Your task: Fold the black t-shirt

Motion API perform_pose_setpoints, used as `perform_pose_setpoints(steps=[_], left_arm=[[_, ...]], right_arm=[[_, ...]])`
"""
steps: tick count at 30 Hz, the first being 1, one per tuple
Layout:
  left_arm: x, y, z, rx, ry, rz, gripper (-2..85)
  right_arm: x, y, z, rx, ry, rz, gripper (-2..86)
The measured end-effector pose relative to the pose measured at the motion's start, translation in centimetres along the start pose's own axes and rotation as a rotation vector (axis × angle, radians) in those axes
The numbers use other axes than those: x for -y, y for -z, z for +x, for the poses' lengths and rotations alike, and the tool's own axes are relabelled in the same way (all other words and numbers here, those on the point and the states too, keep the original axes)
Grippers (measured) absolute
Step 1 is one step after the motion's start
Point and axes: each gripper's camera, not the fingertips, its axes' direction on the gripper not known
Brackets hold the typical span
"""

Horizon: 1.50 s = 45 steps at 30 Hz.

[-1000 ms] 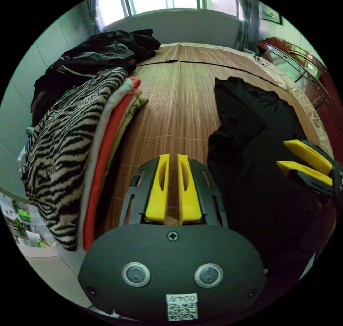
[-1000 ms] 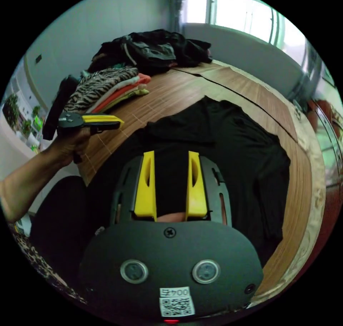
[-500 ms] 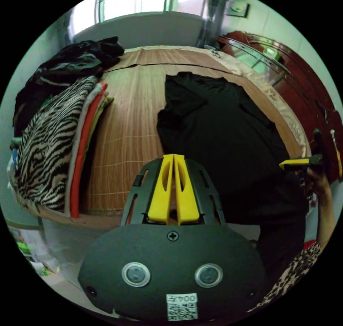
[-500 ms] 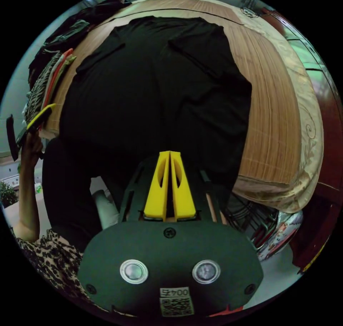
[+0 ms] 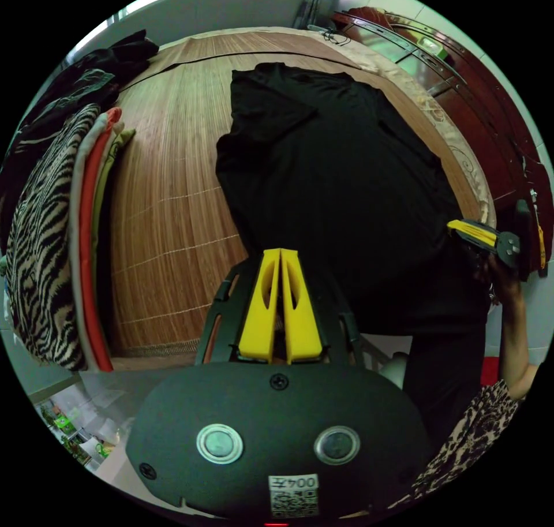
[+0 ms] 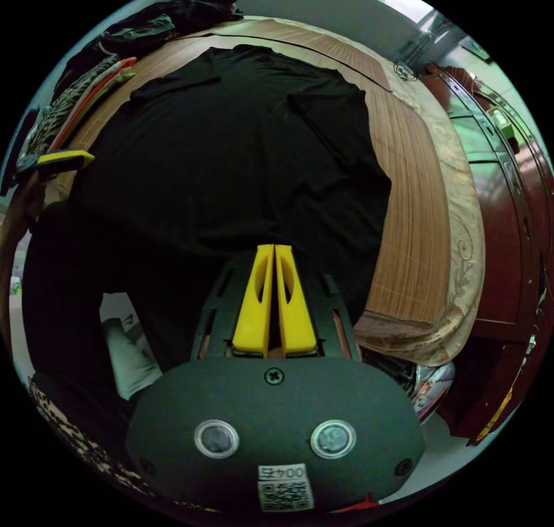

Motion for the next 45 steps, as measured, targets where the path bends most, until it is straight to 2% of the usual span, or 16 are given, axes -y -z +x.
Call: perform_pose_setpoints(steps=[5, 15, 19, 25, 38, 45], left_arm=[[-0.1, 0.0, 2.5, 0.058, -0.027, -0.003, 0.2], [-0.8, -1.3, 11.7, 0.439, -0.208, -0.009, 0.1], [-1.1, -1.9, 14.2, 0.532, -0.244, -0.013, 0.1], [-1.0, -1.6, 14.7, 0.470, -0.211, -0.011, 0.1], [-0.8, -1.8, 15.6, 0.438, -0.195, -0.009, 0.1], [-0.4, -1.8, 14.9, 0.400, -0.179, -0.008, 0.1]], right_arm=[[-0.9, 0.5, -0.1, -0.016, 0.012, 0.006, -0.7], [-3.0, 0.9, 0.8, -0.008, -0.037, 0.030, -0.7], [-4.3, 0.8, 0.4, -0.090, -0.022, 0.062, -0.7], [-5.4, 0.0, 0.1, -0.209, 0.017, 0.053, -0.7], [-8.7, -2.2, 9.8, 0.193, -0.116, 0.072, -0.7], [-10.0, -3.9, 11.7, 0.209, -0.067, 0.094, -0.7]])
